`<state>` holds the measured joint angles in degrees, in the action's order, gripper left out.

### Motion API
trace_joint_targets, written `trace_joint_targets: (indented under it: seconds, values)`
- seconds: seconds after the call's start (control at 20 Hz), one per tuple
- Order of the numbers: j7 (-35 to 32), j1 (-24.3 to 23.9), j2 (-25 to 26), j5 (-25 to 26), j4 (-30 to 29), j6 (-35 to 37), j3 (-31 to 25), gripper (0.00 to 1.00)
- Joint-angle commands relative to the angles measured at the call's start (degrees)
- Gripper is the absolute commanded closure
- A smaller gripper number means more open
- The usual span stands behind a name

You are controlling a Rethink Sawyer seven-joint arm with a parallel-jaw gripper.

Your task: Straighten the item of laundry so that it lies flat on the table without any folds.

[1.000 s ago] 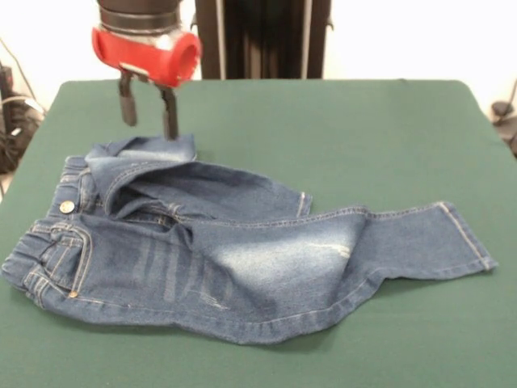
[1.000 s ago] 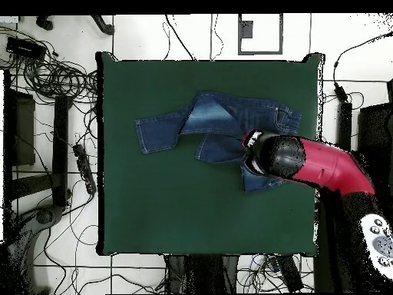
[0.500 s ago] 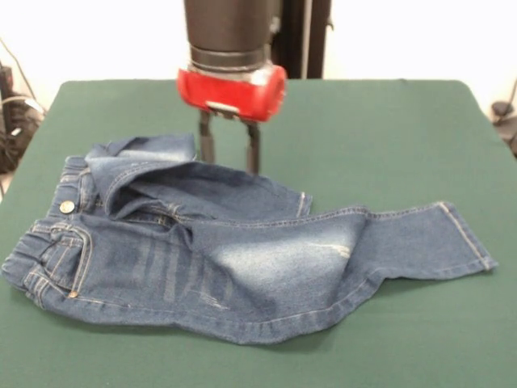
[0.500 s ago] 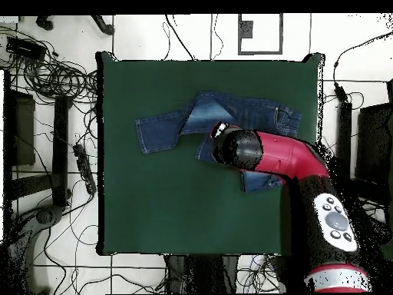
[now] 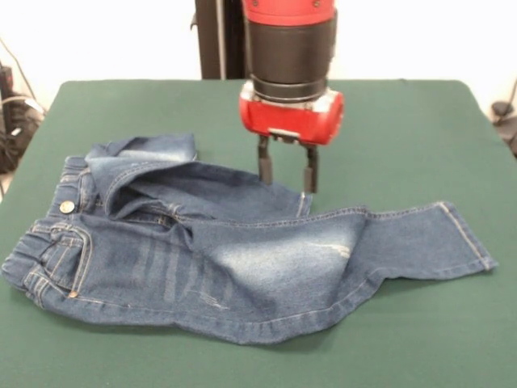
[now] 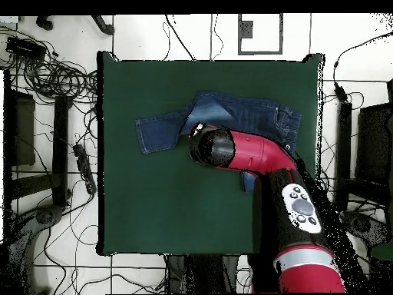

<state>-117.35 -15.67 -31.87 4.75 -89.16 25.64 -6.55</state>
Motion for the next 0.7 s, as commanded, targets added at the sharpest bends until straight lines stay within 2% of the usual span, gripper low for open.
trace_joint_targets:
  seconds: [0.05, 0.35, 0.7]
  values:
    - [-18.12, 6.78, 2.63, -6.91, -2.62, -3.18, 1.64, 0.00]
    - [-21.87, 13.13, 5.64, -12.76, -0.29, -5.33, 4.61, 0.00]
    - [-22.08, 16.86, 9.77, -17.78, 3.12, -7.40, 6.60, 0.00]
